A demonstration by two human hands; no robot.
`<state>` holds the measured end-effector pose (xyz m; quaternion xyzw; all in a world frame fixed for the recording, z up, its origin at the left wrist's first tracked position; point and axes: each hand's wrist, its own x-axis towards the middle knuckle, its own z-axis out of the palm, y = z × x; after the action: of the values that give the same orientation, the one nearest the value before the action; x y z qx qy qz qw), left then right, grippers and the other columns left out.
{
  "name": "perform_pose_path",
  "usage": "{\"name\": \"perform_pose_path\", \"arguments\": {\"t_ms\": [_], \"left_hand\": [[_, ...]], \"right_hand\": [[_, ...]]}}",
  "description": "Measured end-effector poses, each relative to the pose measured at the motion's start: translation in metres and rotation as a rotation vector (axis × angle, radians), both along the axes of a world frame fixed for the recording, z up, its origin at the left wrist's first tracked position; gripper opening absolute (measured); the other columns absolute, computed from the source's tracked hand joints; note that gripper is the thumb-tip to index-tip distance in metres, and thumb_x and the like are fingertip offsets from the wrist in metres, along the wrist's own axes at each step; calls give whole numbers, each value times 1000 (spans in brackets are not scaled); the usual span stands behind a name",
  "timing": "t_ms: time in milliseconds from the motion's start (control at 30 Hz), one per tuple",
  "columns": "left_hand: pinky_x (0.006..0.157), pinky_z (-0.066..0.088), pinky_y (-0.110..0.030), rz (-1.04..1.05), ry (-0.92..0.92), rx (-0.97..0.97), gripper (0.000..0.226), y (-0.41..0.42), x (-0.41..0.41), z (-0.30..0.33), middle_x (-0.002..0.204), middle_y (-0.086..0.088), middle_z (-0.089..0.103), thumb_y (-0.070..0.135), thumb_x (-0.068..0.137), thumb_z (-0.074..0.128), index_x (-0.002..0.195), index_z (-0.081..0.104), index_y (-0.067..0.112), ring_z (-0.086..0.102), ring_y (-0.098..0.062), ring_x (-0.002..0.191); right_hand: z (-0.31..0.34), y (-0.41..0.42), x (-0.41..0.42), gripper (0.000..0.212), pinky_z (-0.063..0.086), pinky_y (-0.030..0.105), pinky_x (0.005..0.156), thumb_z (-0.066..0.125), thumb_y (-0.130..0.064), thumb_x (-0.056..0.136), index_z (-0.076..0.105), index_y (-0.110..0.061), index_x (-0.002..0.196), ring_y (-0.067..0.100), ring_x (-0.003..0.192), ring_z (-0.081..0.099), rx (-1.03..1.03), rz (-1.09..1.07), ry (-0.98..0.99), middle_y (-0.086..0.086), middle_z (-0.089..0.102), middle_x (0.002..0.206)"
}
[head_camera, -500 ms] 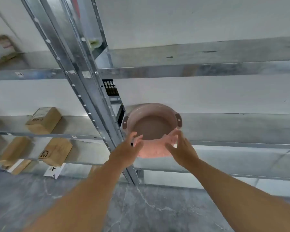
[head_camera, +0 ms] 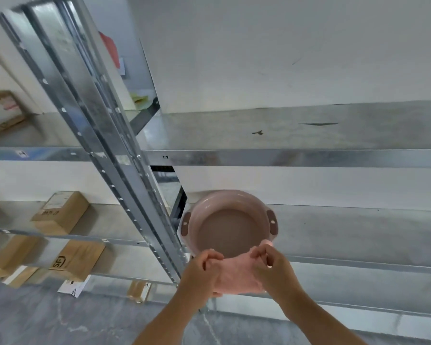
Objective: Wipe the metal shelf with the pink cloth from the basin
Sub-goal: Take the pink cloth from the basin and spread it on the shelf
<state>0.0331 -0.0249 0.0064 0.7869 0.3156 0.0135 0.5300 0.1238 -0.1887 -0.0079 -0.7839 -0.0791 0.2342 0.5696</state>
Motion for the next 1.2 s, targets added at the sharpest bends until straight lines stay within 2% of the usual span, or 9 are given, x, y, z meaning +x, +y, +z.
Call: {"name": "perform_pose_path", "arguments": {"t_ms": [100,200,333,400,533,667,800,933,1200], "left_hand": [[67,54,-12,-45,-105,90,28,-3,-5,44,95,23,65,15,95,53,99,70,37,60,11,76],[64,50,-17,-125,-234,147,36,-1,-15,98,77,23,62,18,95,60,105,67,53,55,3,60],[78,51,-7,-210,-438,281,53,2,-25,172,127,33,64,22,94,66,121,57,67,67,9,93],[76,44,1,-207,-534,352,50,6,-24,207,134,42,54,31,92,67,125,56,66,62,12,82],[58,52,-24,-196,-645,530,42,22,-9,257,87,8,66,49,94,61,126,48,72,56,-15,60],[45,43,-20,-138,-723,576,47,41,28,287,72,-6,59,32,96,64,136,55,53,38,-6,43],[65,58,-29,-97,-710,637,48,64,73,291,94,13,56,27,96,64,139,56,45,60,-14,61],[62,44,-16,-128,-544,699,48,79,109,270,77,7,59,26,96,65,143,55,34,55,-7,62],[89,51,-40,-203,-264,877,53,89,119,240,107,4,60,38,95,59,146,47,36,56,-22,104]], "right_hand": [[41,-6,-4,28,54,20,71,61,0,89,72,-23,78,13,82,67,80,-55,-52,-4,75,93],[99,-20,-13,24,46,17,56,61,6,90,71,-15,85,11,59,57,200,-59,-140,-8,66,73],[175,-29,-27,31,39,23,51,65,3,85,71,-27,88,20,53,46,254,-46,-328,12,58,72],[210,-26,-31,37,41,24,49,67,4,83,73,-30,93,27,51,44,281,-60,-428,21,57,77],[265,-10,-23,44,41,20,44,66,2,81,74,-38,97,19,46,44,342,-60,-576,26,48,71],[296,14,16,48,38,17,42,67,0,85,70,-43,106,7,40,40,300,-35,-686,0,53,62],[301,42,66,52,42,15,48,72,-5,84,65,-38,123,6,46,49,152,-28,-776,-9,62,78],[286,63,102,57,50,26,71,74,-11,82,62,-27,135,17,86,61,-153,27,-811,-1,62,114],[271,68,111,45,52,37,79,69,-32,90,59,-20,132,29,95,58,-680,37,-878,7,45,117]]}}
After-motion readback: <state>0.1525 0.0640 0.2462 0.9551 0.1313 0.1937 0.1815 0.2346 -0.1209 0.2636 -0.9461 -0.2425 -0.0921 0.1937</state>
